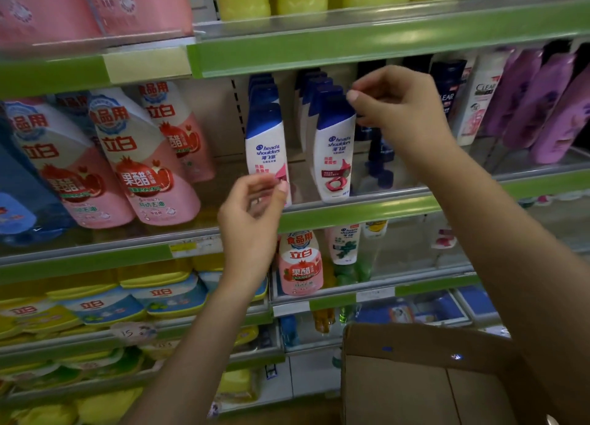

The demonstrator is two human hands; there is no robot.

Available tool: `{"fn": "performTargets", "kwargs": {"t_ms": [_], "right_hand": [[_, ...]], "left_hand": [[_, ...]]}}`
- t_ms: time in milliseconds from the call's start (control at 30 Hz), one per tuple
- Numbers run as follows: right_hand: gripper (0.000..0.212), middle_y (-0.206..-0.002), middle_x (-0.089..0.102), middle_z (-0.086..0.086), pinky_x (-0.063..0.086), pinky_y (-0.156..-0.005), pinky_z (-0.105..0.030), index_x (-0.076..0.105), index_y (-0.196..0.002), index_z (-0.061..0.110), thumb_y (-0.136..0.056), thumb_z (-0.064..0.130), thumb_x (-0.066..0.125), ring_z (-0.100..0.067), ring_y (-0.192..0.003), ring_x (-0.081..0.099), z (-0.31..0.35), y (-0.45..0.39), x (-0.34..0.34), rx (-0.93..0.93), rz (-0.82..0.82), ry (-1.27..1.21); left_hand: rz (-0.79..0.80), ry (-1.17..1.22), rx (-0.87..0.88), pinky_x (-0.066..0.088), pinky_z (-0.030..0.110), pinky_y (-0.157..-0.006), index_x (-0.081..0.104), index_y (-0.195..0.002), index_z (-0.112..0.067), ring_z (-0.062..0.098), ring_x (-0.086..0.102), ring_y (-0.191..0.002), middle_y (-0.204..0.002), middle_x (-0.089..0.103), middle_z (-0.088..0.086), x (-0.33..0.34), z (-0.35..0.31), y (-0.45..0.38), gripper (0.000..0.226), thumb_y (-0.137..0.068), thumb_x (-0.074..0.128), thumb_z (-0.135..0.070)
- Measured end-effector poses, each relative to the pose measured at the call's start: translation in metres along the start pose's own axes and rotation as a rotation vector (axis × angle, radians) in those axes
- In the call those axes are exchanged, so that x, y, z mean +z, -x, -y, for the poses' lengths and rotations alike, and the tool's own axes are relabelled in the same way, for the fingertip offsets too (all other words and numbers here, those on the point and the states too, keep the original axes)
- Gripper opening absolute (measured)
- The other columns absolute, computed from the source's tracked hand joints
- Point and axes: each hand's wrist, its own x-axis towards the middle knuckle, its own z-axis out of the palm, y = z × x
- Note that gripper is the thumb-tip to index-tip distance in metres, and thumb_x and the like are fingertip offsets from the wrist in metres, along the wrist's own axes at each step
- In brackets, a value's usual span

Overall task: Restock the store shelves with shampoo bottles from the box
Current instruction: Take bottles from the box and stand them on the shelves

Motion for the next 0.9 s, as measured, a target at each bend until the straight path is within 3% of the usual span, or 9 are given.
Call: {"fn": "performTargets", "kwargs": {"t_ms": [133,267,433,600,900], "right_hand": [[0.020,-0.099,0.069,0.001,0.055,-0.089,-0.040,0.065,-0.103,0.019,-0.086,0.027,0.071,-0.017,-0.096,0.067,-0.012,-0.006,-0.004,0.033,0.015,0.004],[0.031,-0.108,0.069,0.000,0.054,-0.092,-0.029,0.063,-0.116,0.015,-0.087,0.026,0.070,-0.013,-0.101,0.065,-0.018,-0.008,0.000,0.084,0.110,-0.034],[0.033,-0.114,0.066,-0.006,0.056,-0.090,-0.036,0.059,-0.119,0.020,-0.088,0.022,0.070,-0.017,-0.104,0.065,-0.029,-0.015,0.004,0.099,0.169,-0.080],[0.028,-0.112,0.066,-0.012,0.059,-0.082,-0.038,0.058,-0.115,0.020,-0.090,0.017,0.068,-0.024,-0.103,0.066,-0.031,-0.016,0.007,0.106,0.179,-0.135],[0.027,-0.112,0.066,-0.011,0.059,-0.084,-0.040,0.057,-0.115,0.022,-0.090,0.019,0.067,-0.022,-0.103,0.066,-0.036,-0.015,0.008,0.092,0.169,-0.137]], "left_hand": [[0.185,-0.056,-0.055,0.047,0.011,-0.091,0.054,-0.126,-0.018,-0.004,0.056,-0.108,-0.120,0.060,-0.010,0.037,-0.001,0.006,0.038,-0.089,0.062,-0.023],[0.230,-0.183,-0.038,0.042,0.025,-0.102,0.041,-0.140,-0.019,0.006,0.048,-0.123,-0.136,0.051,-0.007,0.063,0.010,-0.002,0.050,-0.093,0.056,-0.029],[0.156,-0.330,0.011,0.045,0.027,-0.098,0.039,-0.140,-0.015,0.011,0.054,-0.118,-0.129,0.057,-0.001,0.077,0.018,-0.018,0.046,-0.097,0.051,-0.022],[0.232,-0.325,-0.022,0.049,0.027,-0.090,0.046,-0.132,-0.015,0.015,0.058,-0.111,-0.122,0.061,0.003,0.081,0.018,-0.029,0.035,-0.098,0.047,-0.023],[0.229,-0.329,-0.056,0.052,0.033,-0.093,0.048,-0.130,-0.014,0.016,0.059,-0.111,-0.121,0.061,0.004,0.081,0.016,-0.032,0.034,-0.098,0.047,-0.023]]}}
